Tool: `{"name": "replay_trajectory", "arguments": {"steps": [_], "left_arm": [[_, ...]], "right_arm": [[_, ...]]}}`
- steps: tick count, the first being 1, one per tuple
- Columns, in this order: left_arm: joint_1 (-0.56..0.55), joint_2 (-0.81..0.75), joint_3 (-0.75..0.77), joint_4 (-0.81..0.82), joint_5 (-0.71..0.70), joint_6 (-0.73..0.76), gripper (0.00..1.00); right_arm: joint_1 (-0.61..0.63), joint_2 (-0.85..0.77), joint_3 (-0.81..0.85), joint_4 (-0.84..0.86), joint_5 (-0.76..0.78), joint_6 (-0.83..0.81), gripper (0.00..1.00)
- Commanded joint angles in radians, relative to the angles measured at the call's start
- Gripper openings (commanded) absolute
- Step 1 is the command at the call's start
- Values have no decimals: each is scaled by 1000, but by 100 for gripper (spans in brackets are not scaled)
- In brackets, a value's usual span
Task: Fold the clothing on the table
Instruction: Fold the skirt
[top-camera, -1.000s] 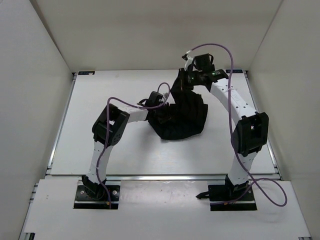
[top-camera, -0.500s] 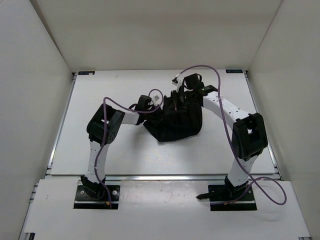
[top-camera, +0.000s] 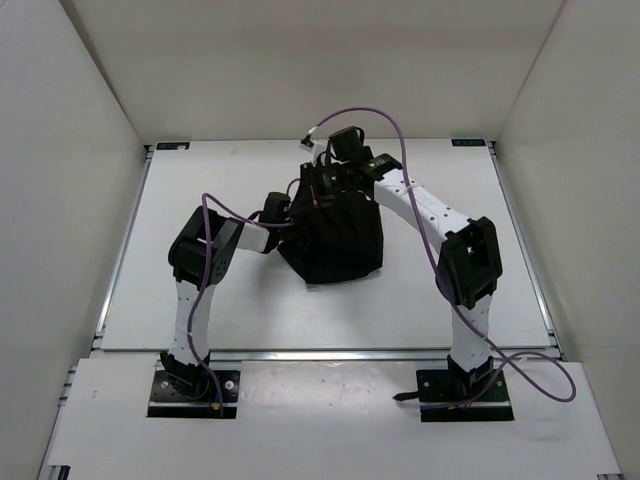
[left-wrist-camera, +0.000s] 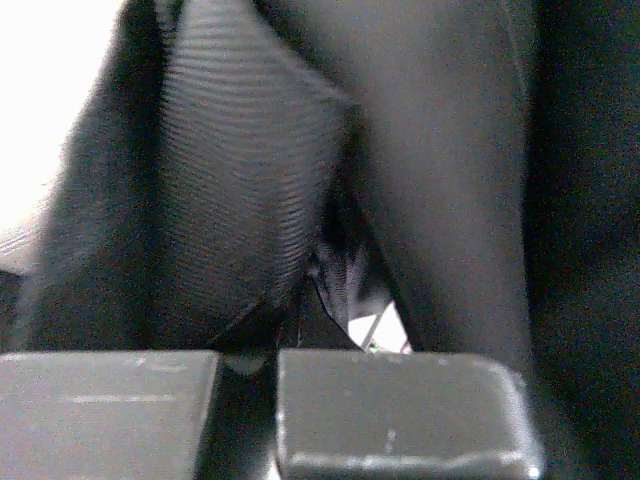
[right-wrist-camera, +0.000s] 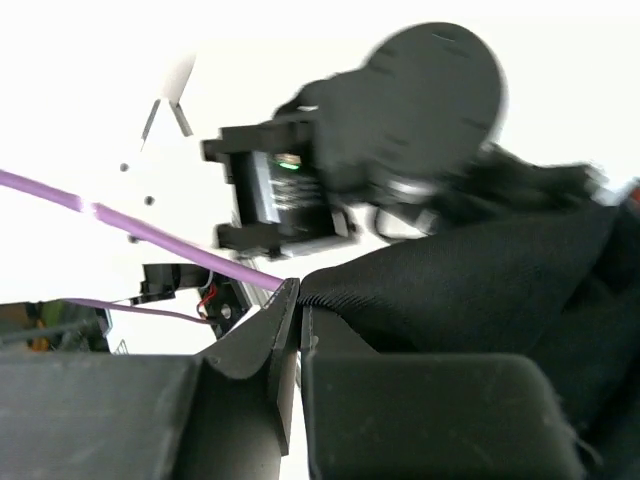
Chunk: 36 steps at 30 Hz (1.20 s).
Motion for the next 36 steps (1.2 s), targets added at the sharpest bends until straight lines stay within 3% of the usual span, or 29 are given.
{"name": "replay_trajectory", "arguments": {"steps": [1, 7, 10, 16, 18, 21, 26, 29, 31, 32, 34, 36], "left_arm": [[4, -19, -8, 41, 34, -16, 0], [55, -19, -31, 119, 76, -64, 0], [82, -6, -67, 281, 116, -182, 0], [141, -31, -110, 431, 156, -291, 0], [165, -46, -110, 458, 169, -308, 0], [213, -101, -132, 494, 167, -343, 6], [294, -190, -141, 489, 176, -346, 35], [336, -226, -117, 452, 195, -320, 39], [356, -255, -110, 404, 183, -282, 38], [354, -288, -98, 339, 178, -224, 36], [334, -321, -71, 199, 153, -123, 22], [302, -386, -32, 39, 83, 14, 0]], "right_arm": [[32, 15, 52, -50, -3, -26, 0], [15, -36, -141, -17, 12, -36, 0], [21, -38, -239, 42, -25, -23, 4], [29, -21, -236, 60, -56, -28, 29], [27, -44, -214, 57, -30, -49, 51], [0, -93, -158, 28, 3, -68, 58], [-74, -185, -137, -10, 65, -80, 54], [-120, -246, -202, 7, 127, -88, 35], [-167, -260, -257, -12, 194, -118, 7], [-173, -263, -291, -30, 223, -135, 0], [-198, -252, -334, -42, 273, -166, 0], [-219, -226, -379, -43, 268, -175, 0]]}}
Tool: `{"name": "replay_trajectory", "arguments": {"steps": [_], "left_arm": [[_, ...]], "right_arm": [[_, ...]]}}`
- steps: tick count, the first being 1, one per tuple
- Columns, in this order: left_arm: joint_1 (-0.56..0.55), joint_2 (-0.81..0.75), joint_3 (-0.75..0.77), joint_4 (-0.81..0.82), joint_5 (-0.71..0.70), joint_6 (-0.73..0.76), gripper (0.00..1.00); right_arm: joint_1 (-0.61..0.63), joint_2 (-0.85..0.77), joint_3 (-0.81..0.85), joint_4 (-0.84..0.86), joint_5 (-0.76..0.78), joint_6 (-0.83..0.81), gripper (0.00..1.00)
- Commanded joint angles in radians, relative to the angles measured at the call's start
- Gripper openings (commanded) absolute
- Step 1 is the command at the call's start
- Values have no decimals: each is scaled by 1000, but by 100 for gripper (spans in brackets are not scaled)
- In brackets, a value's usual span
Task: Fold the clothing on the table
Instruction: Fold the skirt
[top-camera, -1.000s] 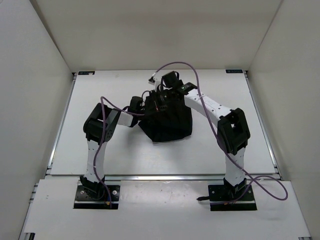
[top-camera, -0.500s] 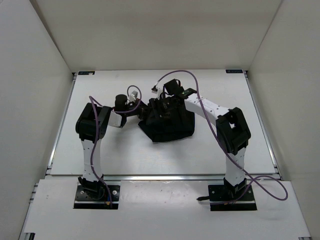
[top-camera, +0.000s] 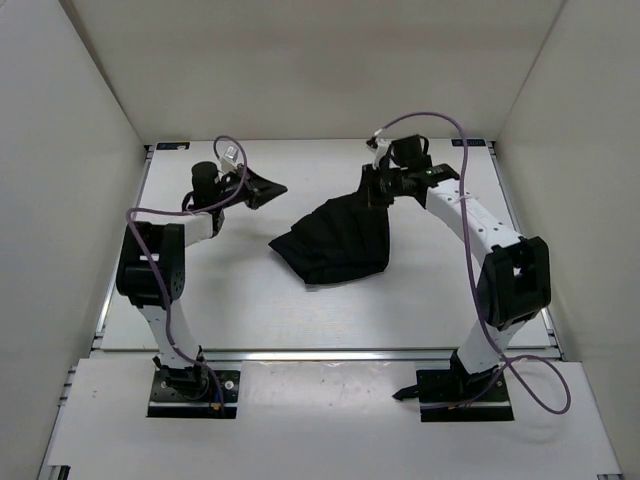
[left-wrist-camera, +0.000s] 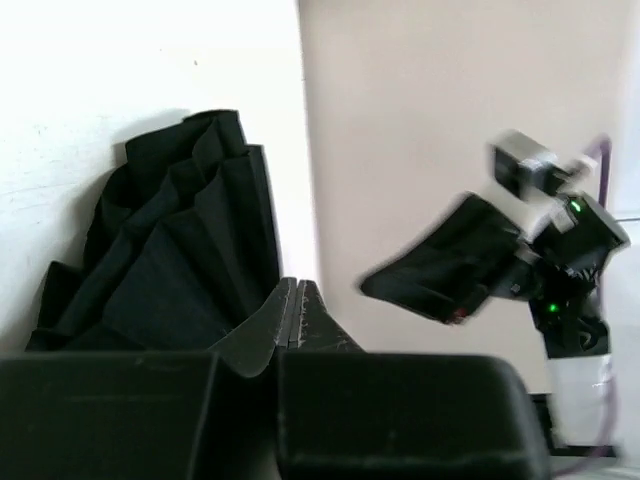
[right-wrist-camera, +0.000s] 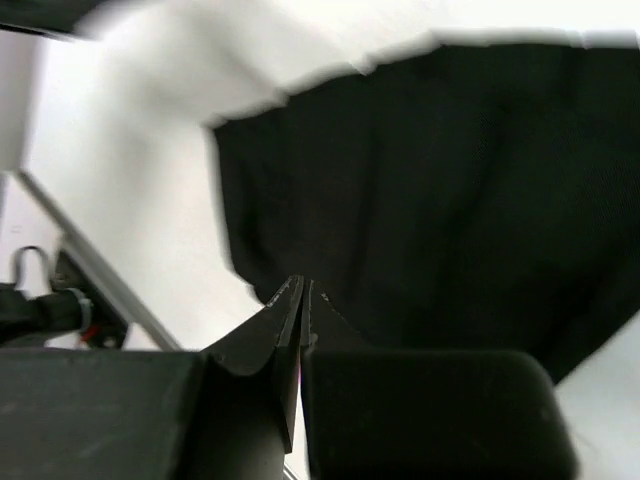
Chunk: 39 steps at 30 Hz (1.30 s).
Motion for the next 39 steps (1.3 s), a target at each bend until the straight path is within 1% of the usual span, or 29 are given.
{"name": "replay_trajectory", "arguments": {"steps": [1, 2, 3, 4, 5, 7, 11, 12, 15, 16, 18, 19, 20, 21, 22, 24, 25, 26, 27, 28, 30, 32, 33, 34, 35, 36, 38, 39], "left_arm": [[-82, -144, 83, -326, -100, 303, 0], [-99, -158, 95, -441, -136, 405, 0], [-155, -185, 112, -492, -197, 453, 0], [-214, -198, 139, -591, -272, 544, 0], [-249, -202, 147, -679, -311, 612, 0], [-352, -227, 130, -739, -458, 660, 0], [-462, -247, 46, -738, -544, 654, 0], [-469, -253, 13, -749, -579, 653, 0], [-553, -276, -61, -770, -722, 674, 0], [-562, -270, -86, -780, -739, 683, 0], [-558, -250, -94, -798, -785, 697, 0], [-552, -238, -94, -797, -787, 705, 0], [-535, -216, -86, -803, -781, 705, 0], [-512, -204, -71, -809, -774, 705, 0], [-513, -204, -59, -833, -770, 720, 0], [-516, -210, -16, -870, -796, 734, 0], [-519, -227, 15, -894, -797, 744, 0], [-520, -247, 40, -899, -794, 751, 12], [-516, -256, 56, -919, -773, 760, 20], [-510, -279, 82, -940, -773, 780, 32], [-484, -319, 127, -967, -726, 813, 61], [-463, -340, 174, -1054, -718, 852, 72], [-443, -348, 207, -1083, -727, 870, 75], [-435, -354, 222, -1144, -768, 884, 76], [-429, -362, 239, -1187, -797, 901, 82], [-432, -382, 242, -1209, -869, 912, 89], [-437, -421, 209, -1253, -952, 961, 99], [-432, -446, 175, -1263, -1002, 968, 99]], "right_arm": [[-15, 65, -98, -36, 64, -50, 0], [-12, 88, -127, -11, 64, -56, 0], [-11, 91, -144, 6, 72, -56, 0], [-1, 105, -160, 26, 75, -61, 0], [-1, 127, -167, 39, 84, -64, 0], [11, 154, -175, 62, 72, -56, 1], [28, 223, -189, 128, 41, -58, 0], [37, 238, -183, 140, 49, -47, 0], [35, 263, -146, 146, 50, -56, 1], [31, 261, -126, 140, 61, -53, 3], [20, 240, -111, 143, 52, -53, 16], [13, 223, -112, 154, 41, -52, 18], [-6, 203, -115, 158, 26, -43, 24], [-18, 171, -123, 174, 7, -36, 30], [-30, 133, -137, 180, 16, -15, 32], [-53, 78, -143, 159, 26, -16, 40], [-53, 36, -143, 142, 64, -24, 45], [-58, -1, -146, 129, 100, -26, 47], [-61, -15, -144, 102, 136, -26, 52], [-64, -41, -154, 76, 151, -42, 55], [-67, -105, -148, 48, 214, -58, 58], [-78, -150, -172, 27, 266, -58, 60], [-80, -158, -178, 27, 271, -59, 62], [-93, -180, -199, 27, 289, -64, 61], [-98, -196, -235, 28, 297, -73, 61], [-107, -194, -246, 22, 323, -72, 61], [-110, -211, -304, -18, 375, -79, 61], [-104, -214, -316, -30, 409, -75, 59]]}}
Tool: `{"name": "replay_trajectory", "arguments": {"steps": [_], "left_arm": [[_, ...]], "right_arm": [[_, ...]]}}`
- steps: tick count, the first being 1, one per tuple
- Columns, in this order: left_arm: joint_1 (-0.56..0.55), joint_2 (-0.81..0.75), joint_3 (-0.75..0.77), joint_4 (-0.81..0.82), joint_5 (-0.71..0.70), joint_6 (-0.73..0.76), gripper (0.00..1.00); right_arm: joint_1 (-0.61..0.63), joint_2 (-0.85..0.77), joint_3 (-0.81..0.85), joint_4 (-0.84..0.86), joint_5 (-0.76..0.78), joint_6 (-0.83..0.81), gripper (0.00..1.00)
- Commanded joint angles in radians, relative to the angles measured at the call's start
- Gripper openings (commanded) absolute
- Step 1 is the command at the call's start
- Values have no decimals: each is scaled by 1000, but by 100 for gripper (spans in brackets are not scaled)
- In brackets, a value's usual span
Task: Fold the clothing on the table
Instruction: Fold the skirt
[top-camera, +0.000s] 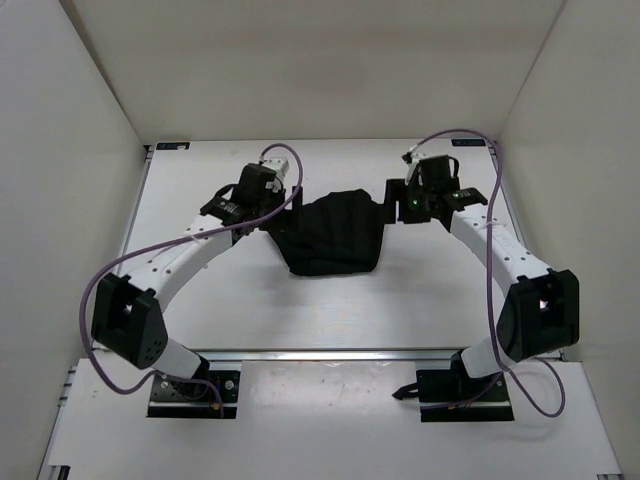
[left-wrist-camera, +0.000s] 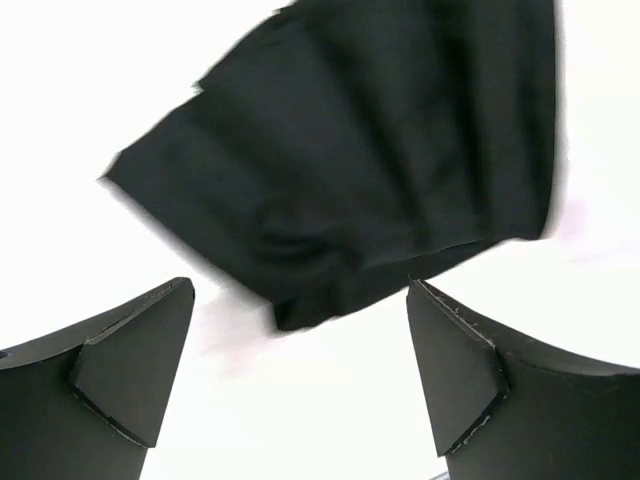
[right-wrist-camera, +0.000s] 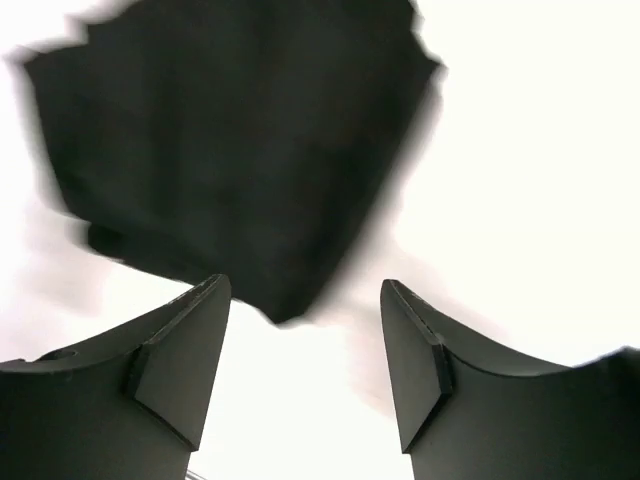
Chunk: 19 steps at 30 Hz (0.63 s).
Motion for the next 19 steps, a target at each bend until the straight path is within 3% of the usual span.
{"name": "replay_trajectory", "arguments": {"steps": [1, 6, 8, 11, 13, 15, 19], "left_arm": [[2, -88, -52, -160, -186, 98, 99], [35, -230, -252, -180, -212, 101, 99], [55, -273, -307, -183, -200, 94, 98], [61, -365, -381, -178, -192, 83, 99], [68, -387, -401, -175, -177, 83, 99], [80, -399, -415, -173, -169, 80, 99], [66, -402, -432, -166, -161, 73, 99]], "right_arm": [[-9, -5, -85, -90, 139, -14, 59], [-13, -125, -254, -9, 117, 15, 64], [-27, -155, -323, 19, 88, 57, 76], [-53, -197, -369, 63, 18, 90, 78], [-50, -203, -391, 79, 5, 87, 79], [-41, -191, -386, 64, 11, 93, 95], [-20, -171, -380, 57, 22, 105, 100]]}}
